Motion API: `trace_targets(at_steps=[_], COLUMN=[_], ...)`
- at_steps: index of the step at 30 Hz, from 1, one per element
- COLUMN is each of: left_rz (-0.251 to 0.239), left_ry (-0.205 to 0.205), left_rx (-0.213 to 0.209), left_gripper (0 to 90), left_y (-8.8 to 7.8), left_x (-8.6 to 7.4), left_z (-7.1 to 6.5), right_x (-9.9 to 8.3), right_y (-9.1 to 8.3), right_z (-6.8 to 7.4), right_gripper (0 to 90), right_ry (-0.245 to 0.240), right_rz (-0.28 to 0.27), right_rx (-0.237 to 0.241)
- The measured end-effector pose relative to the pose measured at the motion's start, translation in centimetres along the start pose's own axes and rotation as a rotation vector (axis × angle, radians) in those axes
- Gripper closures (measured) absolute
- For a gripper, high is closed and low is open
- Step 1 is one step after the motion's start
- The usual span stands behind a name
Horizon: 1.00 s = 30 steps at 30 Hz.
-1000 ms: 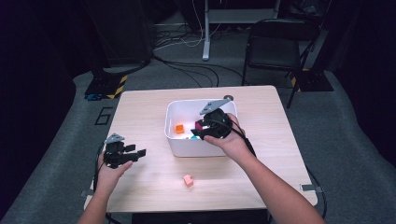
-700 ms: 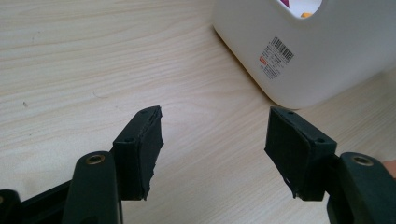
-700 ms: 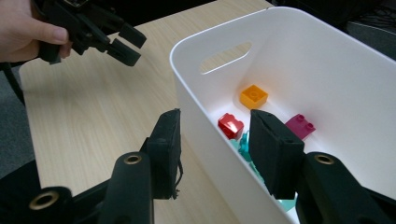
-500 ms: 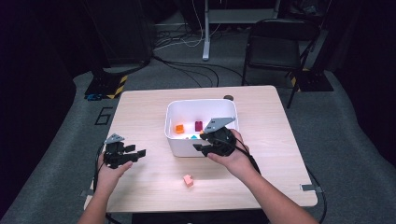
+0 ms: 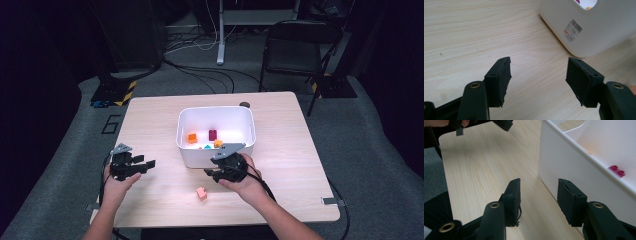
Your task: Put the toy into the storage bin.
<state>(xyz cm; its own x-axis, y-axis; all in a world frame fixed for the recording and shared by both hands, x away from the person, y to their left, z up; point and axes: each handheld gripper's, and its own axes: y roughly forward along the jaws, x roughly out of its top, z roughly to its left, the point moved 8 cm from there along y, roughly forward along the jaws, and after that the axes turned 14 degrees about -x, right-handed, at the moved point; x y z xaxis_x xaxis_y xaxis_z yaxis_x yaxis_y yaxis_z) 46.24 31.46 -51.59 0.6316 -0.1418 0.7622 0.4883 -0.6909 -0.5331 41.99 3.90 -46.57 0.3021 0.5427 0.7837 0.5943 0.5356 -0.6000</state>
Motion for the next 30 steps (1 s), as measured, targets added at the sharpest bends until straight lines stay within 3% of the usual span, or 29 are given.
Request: trace_targets(at_steps=[11, 30], left_rz=[0.009, 0.008], left_ry=[0.009, 0.009], left_rx=[-0.001, 0.000], left_gripper=[35.8, 35.8], left_y=[0.0, 0.0], left_x=[0.0, 0.0], left_z=[0.0, 0.0], right_x=[-2.2, -4.8], right_y=[2.3, 4.8], right_z=[2.2, 5.3], right_gripper=[53.6, 48.2], right_ry=[-0.016, 0.012], right_rz=[0.026, 0.070], right_rx=[0.023, 0.083])
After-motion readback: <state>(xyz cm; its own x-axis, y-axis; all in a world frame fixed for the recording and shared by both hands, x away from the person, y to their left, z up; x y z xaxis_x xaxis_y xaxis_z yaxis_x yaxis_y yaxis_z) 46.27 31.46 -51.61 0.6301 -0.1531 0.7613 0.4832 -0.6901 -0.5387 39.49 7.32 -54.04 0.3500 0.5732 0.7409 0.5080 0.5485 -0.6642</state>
